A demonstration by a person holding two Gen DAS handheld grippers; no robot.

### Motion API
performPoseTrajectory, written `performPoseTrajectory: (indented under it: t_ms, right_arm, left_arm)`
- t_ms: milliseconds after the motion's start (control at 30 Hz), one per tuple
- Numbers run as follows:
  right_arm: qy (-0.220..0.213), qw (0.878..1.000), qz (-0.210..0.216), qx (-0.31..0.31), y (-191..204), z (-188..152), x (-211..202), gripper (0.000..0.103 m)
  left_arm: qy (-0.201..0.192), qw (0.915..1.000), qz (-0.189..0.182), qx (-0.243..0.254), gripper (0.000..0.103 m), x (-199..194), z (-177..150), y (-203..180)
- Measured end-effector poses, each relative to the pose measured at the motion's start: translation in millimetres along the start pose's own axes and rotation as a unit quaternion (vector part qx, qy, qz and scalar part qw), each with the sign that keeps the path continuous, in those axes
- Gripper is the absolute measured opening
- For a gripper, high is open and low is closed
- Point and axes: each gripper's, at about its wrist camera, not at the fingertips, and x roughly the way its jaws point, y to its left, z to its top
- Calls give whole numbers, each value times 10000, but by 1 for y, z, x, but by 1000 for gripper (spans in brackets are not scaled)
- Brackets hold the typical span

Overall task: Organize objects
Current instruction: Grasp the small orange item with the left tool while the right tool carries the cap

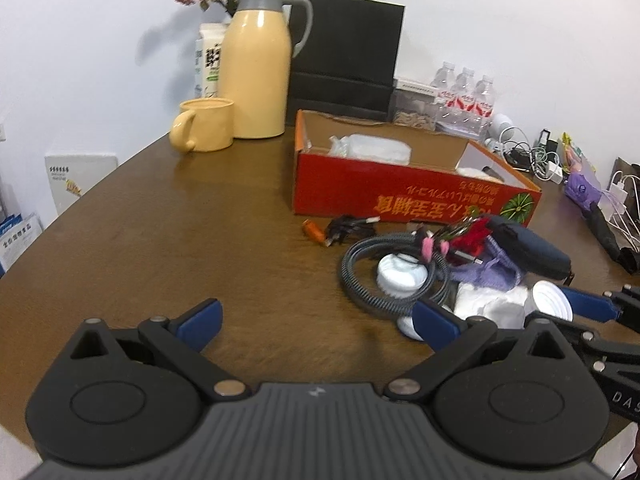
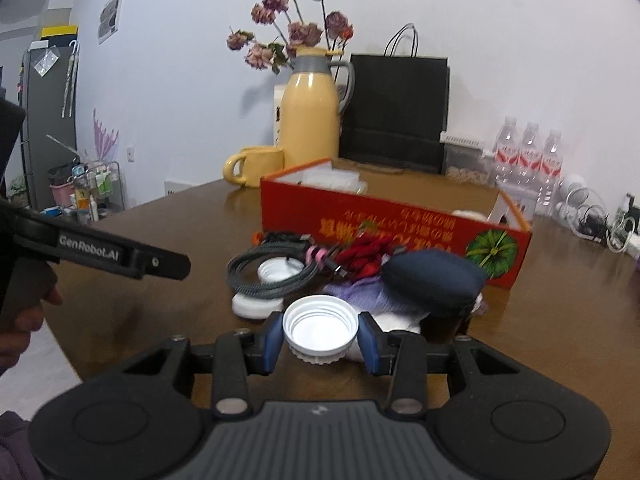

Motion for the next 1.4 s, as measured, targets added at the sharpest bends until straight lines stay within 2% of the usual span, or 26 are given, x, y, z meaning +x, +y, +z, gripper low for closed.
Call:
performPoseTrajectory:
  t_ms: [200,367,533,700,833,967,1133,1200,1233,1300,1400]
  right_arm:
    - [-187,9997,-164,20,-15,13,2,39]
    - [-303,9991,-290,35,-28,23,8,39]
    - [-345,9987,-372,40,-38,30,18,39]
    - [-355,9984,-428,101,-49,36,28,39]
    - [-341,9984,-431,111,-54,38,35,39]
    - [-311,9986,-404,135,-57,37,41,39]
    - [-277,9988,-373,169,-61,36,47,39]
    - [-271,9988,-370,183,-62,36,49,39]
    - [-273,9987,-374,191,-62,36,49,39]
    - [-275,9987,-379,207,-63,36,50,39]
    - [-267,9986,-396,226,-65,36,51,39]
  left_arm:
    - [-164,9998,114,-78,103,17,20,-5]
    - [-327,9973,589,-308,103,43,44,0]
    - [-89,9940,950,-537,88,80,61,7]
    - [219,9929,930,-708,75,107,67,13]
    - [323,9920,1000,-700,74,118,68,10]
    - [451,9916,1045,-617,59,125,66,7]
    - [431,9933,917,-563,51,126,62,4]
    - [451,9937,907,-472,45,126,58,1]
    - [428,9941,905,-427,41,126,57,0]
    - [407,9948,831,-418,13,126,57,0]
    - [371,9959,710,-409,13,124,55,2]
